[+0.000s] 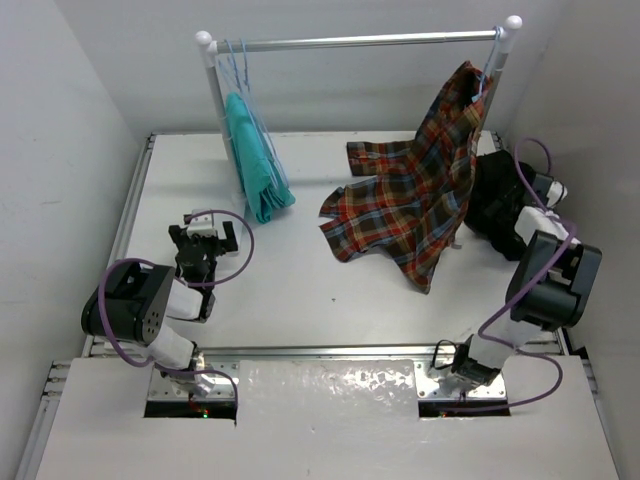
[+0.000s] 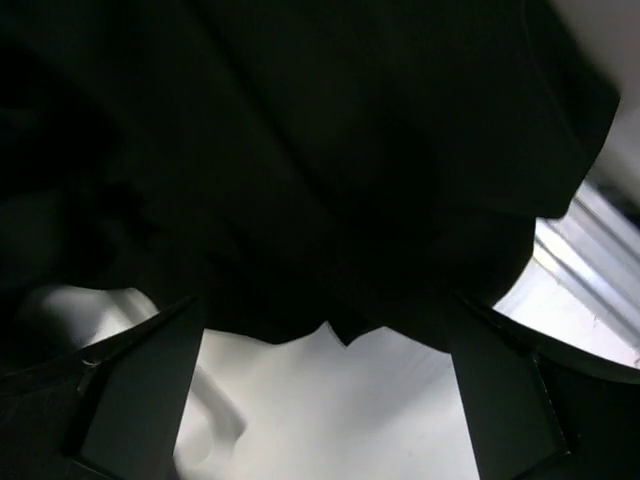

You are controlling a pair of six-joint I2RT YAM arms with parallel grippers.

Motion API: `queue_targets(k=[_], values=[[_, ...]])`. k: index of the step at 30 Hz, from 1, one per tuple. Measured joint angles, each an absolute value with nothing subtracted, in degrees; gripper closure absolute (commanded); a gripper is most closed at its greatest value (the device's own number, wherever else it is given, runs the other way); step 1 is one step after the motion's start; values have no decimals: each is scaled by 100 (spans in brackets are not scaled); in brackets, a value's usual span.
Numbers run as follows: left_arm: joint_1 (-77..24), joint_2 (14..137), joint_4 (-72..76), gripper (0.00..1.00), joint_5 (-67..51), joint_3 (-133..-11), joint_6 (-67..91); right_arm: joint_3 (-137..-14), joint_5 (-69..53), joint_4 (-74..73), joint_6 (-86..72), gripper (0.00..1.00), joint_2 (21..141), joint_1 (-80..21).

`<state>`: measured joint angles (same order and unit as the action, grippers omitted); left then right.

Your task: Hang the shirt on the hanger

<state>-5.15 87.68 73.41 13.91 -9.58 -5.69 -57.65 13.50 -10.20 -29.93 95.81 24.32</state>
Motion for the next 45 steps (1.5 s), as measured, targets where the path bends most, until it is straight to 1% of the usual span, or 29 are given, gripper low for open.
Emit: queue_targets(k=[5, 7, 9, 10, 12, 13, 14, 18, 22, 26, 31, 33, 35, 37, 39, 42, 45], values=[[-515, 8768, 7341, 0, 1391, -958, -569, -5505, 1900, -790, -3494, 1, 10173, 2375], [-515, 8768, 7341, 0, 1391, -961, -569, -5701, 2040, -823, -3559, 1, 10571, 2375], [-515, 8768, 7341, 0, 1391, -961, -569, -6036, 2095, -825, -3577, 4, 10838, 2377], [-515, 8768, 7343, 0, 1391, -963, -569, -6195, 2104, -823, -3566, 21, 10943, 2379], [-515, 8768, 7343, 0, 1391, -965, -569, -6405, 2112, -786, -3503, 48, 11107, 2377], [-515, 8768, 7343, 0, 1391, -965, -569, -6403, 2123, -757, -3474, 76, 11122, 2377], [-515, 8768, 7343, 0, 1391, -965, -569, -6353, 2134, -738, -3413, 100, 11122, 2375], [-515, 8768, 7343, 0, 1391, -965, -569, -6060, 2143, -508, -3315, 100, 10954, 2351], [-515, 8768, 7341, 0, 1393, -967, -569, -5315, 2307, -607, -3146, 100, 10160, 2220], [-515, 8768, 7343, 0, 1391, -967, -569, -4716, 2751, -1448, -3122, 100, 8694, 1772], [-515, 8766, 7343, 0, 1389, -967, -567, -4571, 3173, -2786, -3201, 100, 6667, 1100], [-515, 8748, 7301, 0, 1361, -978, -574, -4519, 3229, -3236, -3177, 100, 5749, 1009], [-515, 8611, 6932, 0, 1262, -1105, -602, -4495, 3245, -3542, -3044, 100, 4873, 1002], [-517, 8267, 6147, 0, 1068, -1424, -714, -4565, 3227, -3736, -2727, 100, 4217, 1002], [-523, 7837, 5328, 0, 825, -1894, -871, -4847, 3199, -3972, -2414, 100, 3909, 1002], [-528, 7091, 4322, 0, 622, -2414, -1031, -5688, 3190, -4333, -2032, 100, 3863, 1002], [-530, 6154, 3514, 0, 545, -2508, -1085, -6606, 3046, -4421, -1743, 100, 3942, 1002]])
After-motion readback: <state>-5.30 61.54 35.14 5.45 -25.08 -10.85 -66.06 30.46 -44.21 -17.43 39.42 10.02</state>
